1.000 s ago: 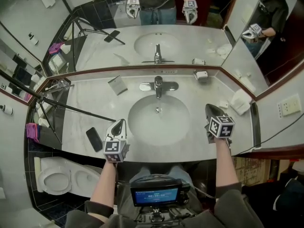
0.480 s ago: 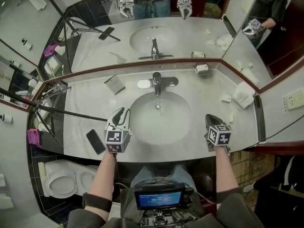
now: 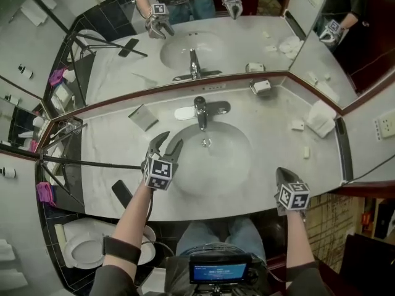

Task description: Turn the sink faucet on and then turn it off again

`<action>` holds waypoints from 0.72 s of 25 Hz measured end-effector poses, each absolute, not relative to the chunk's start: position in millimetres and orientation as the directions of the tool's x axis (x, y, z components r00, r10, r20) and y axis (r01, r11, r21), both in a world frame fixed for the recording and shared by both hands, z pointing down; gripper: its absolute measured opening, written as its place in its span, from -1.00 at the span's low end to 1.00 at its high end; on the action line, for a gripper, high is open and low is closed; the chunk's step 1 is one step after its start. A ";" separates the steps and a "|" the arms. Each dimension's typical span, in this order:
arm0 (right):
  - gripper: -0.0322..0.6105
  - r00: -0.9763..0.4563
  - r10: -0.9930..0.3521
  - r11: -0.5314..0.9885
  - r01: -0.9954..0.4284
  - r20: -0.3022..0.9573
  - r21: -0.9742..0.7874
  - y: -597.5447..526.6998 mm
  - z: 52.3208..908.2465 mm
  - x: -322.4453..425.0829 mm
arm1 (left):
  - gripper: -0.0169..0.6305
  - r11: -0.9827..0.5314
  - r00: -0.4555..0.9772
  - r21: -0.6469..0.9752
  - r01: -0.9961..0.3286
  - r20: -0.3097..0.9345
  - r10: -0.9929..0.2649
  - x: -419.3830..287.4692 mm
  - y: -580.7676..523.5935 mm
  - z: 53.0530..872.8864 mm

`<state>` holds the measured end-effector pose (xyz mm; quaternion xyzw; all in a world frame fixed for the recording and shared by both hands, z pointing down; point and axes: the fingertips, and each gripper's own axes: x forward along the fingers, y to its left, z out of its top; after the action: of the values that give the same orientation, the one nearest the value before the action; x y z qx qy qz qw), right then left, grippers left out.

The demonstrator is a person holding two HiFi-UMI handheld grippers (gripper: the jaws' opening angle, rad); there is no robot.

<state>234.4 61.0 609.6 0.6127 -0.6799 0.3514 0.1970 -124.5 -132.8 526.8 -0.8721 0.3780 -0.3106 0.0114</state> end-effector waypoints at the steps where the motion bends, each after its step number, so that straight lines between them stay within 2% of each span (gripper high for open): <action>1: -0.90 -0.169 -0.695 -0.008 -0.970 0.699 -0.243 65.1 612.2 235.2 | -0.31 -0.726 0.525 -0.273 -0.631 0.538 -0.659 -120.2 -138.3 532.7; 9: -0.90 -0.132 -0.721 -0.076 -0.961 0.680 -0.267 82.7 622.2 239.3 | -0.24 -0.767 0.561 -0.497 -0.406 0.528 -0.638 -82.2 -193.0 567.8; 18: -0.90 -0.066 -0.759 -0.184 -0.933 0.648 -0.310 93.8 628.7 241.5 | -0.24 -0.751 0.612 -0.611 -0.250 0.501 -0.612 -38.8 -228.2 580.2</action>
<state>241.5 93.8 628.7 0.6733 -0.6281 0.3722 0.1167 -38.8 -228.2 580.2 -0.8626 0.2499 -0.3625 0.2493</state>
